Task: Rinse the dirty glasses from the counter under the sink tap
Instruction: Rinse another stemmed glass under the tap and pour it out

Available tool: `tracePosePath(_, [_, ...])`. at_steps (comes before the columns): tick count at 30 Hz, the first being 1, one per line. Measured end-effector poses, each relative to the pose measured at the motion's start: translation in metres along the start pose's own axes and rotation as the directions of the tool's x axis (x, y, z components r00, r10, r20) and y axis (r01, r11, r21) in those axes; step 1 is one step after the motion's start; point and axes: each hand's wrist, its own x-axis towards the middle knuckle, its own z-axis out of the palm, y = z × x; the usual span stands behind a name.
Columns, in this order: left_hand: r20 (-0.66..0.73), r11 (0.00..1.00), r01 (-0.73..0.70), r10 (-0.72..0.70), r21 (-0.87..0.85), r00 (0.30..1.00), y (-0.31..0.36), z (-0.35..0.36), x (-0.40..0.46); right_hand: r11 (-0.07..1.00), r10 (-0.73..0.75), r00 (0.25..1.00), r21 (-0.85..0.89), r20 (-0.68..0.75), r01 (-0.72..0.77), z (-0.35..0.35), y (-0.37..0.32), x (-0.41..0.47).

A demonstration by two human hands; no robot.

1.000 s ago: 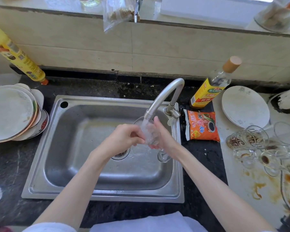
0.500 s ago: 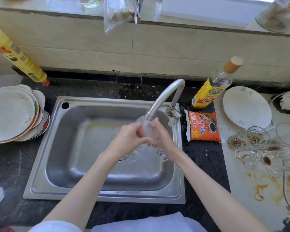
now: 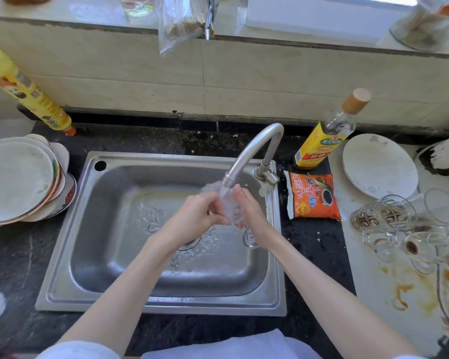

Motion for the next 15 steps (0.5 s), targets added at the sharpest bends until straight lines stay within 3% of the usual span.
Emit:
tracePosePath(3, [0.259, 0.987, -0.062, 0.022, 0.146, 0.966, 0.001, -0.005, 0.002, 0.969, 0.208, 0.969, 0.103, 0.137, -0.222, -0.001, -0.006, 0.002])
tracePosePath(5, [0.294, 0.980, -0.019, -0.041, 0.199, 0.955, 0.003, -0.008, 0.002, 0.940, 0.293, 0.924, 0.105, 0.245, -0.326, -0.005, -0.009, 0.003])
tracePosePath(7, [0.199, 0.986, 0.010, -0.044, 0.169, 0.979, 0.005, -0.008, 0.002, 0.940, 0.287, 0.919, 0.104, 0.269, -0.324, -0.006, -0.009, 0.001])
tracePosePath(11, [0.037, 0.996, 0.072, -0.074, 0.053, 0.997, 0.006, 0.000, 0.002, 0.997, 0.031, 0.988, 0.067, 0.149, -0.041, -0.004, 0.004, 0.003])
tracePosePath(13, [0.125, 0.990, 0.041, -0.058, 0.133, 0.990, 0.009, 0.001, 0.004, 0.996, 0.053, 0.989, 0.058, 0.136, -0.062, -0.005, 0.003, 0.004])
tracePosePath(15, [0.276, 0.977, -0.038, -0.023, 0.212, 0.961, 0.008, -0.002, 0.006, 0.968, 0.203, 0.956, 0.100, 0.213, -0.228, -0.007, -0.007, 0.001])
